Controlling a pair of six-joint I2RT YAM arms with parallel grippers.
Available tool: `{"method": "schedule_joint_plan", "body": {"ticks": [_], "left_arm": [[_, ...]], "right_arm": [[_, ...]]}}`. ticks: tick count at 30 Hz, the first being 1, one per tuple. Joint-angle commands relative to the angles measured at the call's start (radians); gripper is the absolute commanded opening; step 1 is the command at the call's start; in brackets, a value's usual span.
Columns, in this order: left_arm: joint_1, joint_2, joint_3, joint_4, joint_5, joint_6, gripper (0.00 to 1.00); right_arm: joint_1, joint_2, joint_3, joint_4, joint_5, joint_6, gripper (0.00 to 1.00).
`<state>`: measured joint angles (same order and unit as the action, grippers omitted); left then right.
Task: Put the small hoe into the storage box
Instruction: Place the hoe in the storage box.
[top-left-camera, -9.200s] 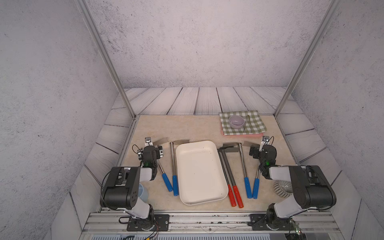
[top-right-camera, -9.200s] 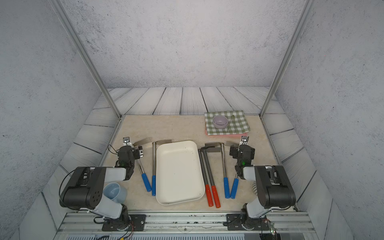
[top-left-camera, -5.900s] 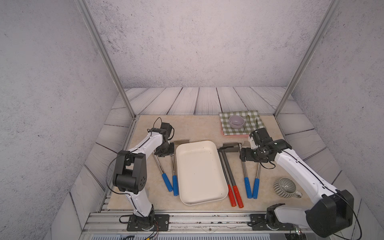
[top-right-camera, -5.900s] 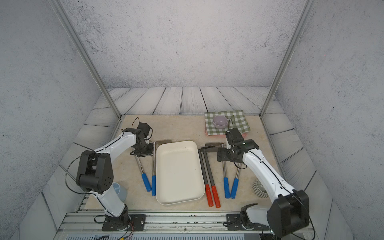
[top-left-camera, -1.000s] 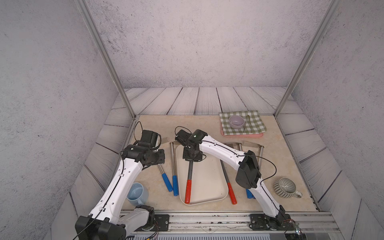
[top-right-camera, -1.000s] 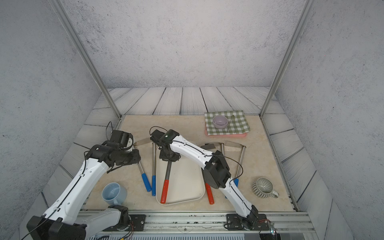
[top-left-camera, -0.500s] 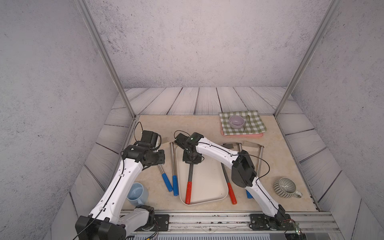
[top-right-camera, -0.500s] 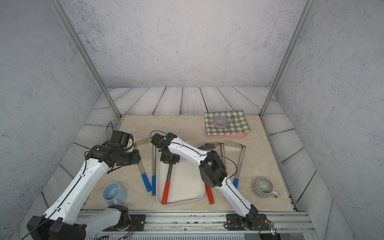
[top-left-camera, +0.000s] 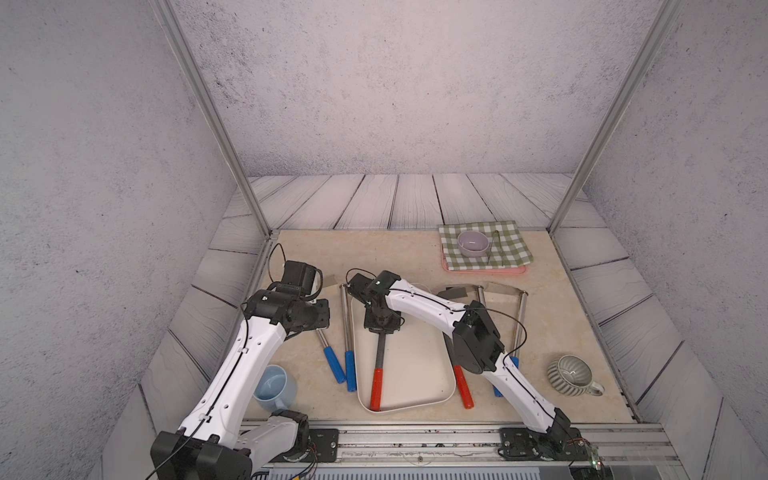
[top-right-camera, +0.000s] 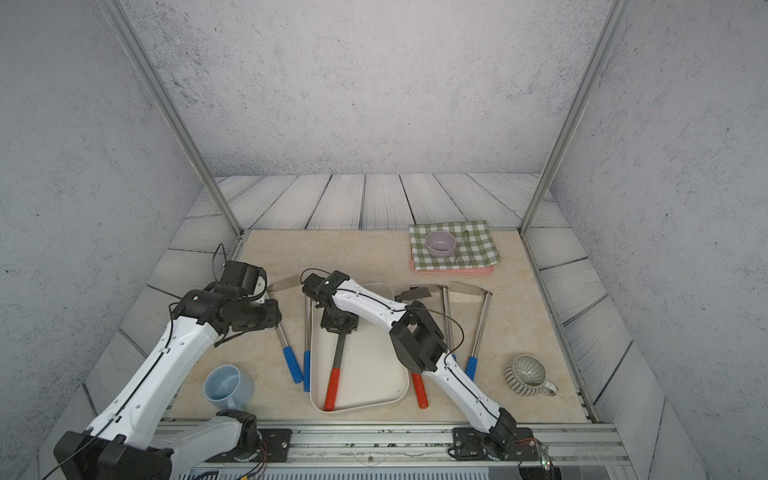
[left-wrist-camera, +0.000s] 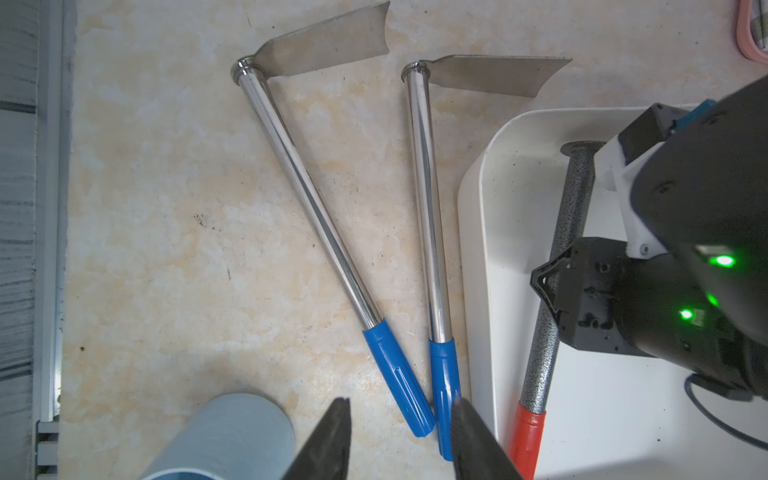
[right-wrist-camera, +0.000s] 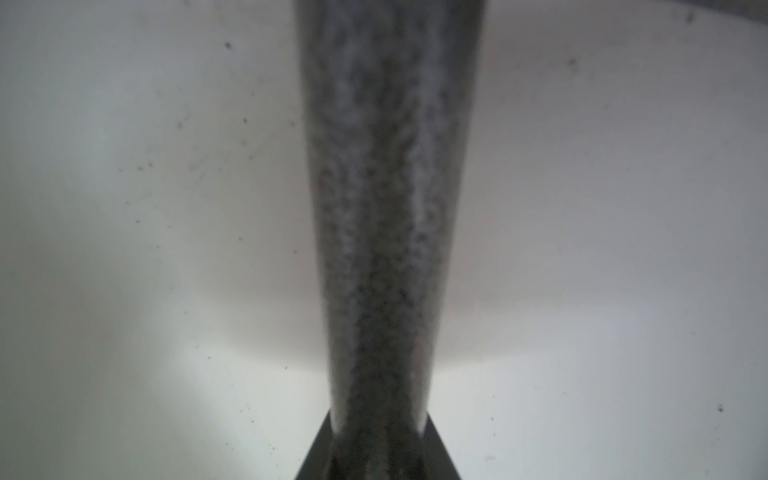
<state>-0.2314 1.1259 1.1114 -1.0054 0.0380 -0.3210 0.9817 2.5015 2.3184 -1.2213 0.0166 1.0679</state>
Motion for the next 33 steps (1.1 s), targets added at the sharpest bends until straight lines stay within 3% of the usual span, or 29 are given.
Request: {"method": "schedule_joint_plan", "body": {"ticks": [1, 33], "left_arm": [[0.0, 0.002, -0.007, -0.002, -0.01, 0.01, 0.43], [0.001, 0.028, -0.014, 0.017, 0.002, 0.006, 0.43]], "right_arm": [[0.006, 0.0, 0.054, -0.032, -0.001, -0.008, 0.05], [0.005, 0.064, 0.099, -0.028, -0.064, -0.065, 0.34]]}}
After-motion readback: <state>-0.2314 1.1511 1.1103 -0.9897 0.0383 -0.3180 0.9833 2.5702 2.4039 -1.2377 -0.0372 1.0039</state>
